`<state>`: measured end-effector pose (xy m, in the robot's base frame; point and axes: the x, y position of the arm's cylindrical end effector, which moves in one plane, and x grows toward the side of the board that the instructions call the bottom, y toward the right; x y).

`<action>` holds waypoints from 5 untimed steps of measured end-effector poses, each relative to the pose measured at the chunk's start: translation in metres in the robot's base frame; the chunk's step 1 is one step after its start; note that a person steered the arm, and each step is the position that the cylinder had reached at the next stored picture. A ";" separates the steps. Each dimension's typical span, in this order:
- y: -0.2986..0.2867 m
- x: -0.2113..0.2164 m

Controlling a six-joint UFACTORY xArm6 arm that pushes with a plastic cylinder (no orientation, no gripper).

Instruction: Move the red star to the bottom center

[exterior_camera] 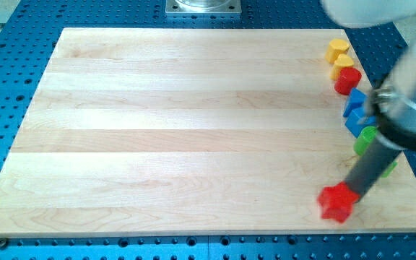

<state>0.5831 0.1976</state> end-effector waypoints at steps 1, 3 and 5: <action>0.045 0.022; -0.095 0.012; -0.043 -0.005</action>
<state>0.5786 0.1545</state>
